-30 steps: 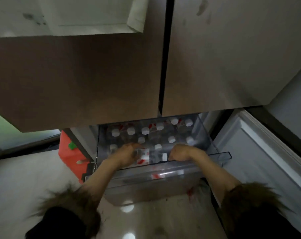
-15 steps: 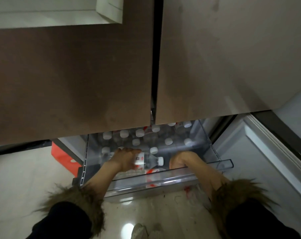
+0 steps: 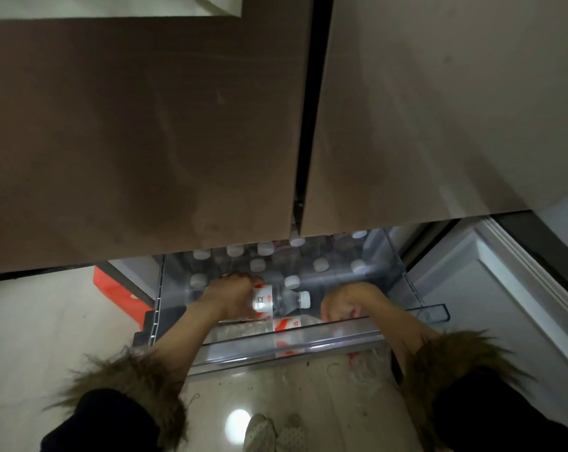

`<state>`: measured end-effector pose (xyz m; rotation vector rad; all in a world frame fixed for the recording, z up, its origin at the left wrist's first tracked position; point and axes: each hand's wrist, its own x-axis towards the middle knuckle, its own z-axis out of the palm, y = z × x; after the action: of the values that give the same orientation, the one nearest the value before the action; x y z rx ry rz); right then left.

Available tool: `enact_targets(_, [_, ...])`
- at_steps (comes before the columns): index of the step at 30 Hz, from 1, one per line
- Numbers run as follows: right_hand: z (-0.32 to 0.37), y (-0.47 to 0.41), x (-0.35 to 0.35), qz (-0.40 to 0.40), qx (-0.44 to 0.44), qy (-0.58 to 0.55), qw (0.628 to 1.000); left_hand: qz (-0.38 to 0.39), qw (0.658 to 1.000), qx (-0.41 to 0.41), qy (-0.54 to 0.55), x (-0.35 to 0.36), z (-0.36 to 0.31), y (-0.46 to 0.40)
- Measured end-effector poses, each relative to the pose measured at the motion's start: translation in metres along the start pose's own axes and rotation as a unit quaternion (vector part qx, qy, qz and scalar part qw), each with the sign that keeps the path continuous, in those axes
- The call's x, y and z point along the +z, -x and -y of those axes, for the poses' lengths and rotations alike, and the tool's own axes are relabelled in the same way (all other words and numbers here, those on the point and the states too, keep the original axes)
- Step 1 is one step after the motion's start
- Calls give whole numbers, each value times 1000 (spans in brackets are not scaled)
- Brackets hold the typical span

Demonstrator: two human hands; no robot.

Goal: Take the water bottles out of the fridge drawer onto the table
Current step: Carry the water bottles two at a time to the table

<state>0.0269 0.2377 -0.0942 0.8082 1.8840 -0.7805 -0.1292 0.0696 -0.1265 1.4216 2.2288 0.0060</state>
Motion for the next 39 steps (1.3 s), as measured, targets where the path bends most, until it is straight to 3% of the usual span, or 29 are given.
enact_targets(5, [-8, 10, -11, -6, -69, -132, 989, -26, 1000, -8, 15, -3, 4, 3])
enact_targets(10, [-6, 22, -12, -64, -148, -265, 951, -53, 998, -17, 15, -9, 7, 10])
enact_targets(14, [0, 46, -15, -171, -209, -222, 937, -65, 997, -17, 35, -16, 0, 18])
enact_targets(19, [4, 91, -12, -317, -238, -175, 901, -65, 989, -13, 136, -27, -5, 28])
enact_targets(24, [13, 105, 0, -378, -264, -200, 864, -90, 979, -7, 185, -29, -5, 39])
enact_targets(28, [19, 89, 22, -351, -259, -283, 854, -134, 966, 5, 222, -28, -3, 48])
enact_targets(35, [28, 72, 38, -292, -228, -236, 898, -173, 956, 27, 235, -26, -6, 71])
enact_targets(39, [32, 73, 46, -294, -243, -192, 904, -203, 947, 20, 248, -25, -4, 83])
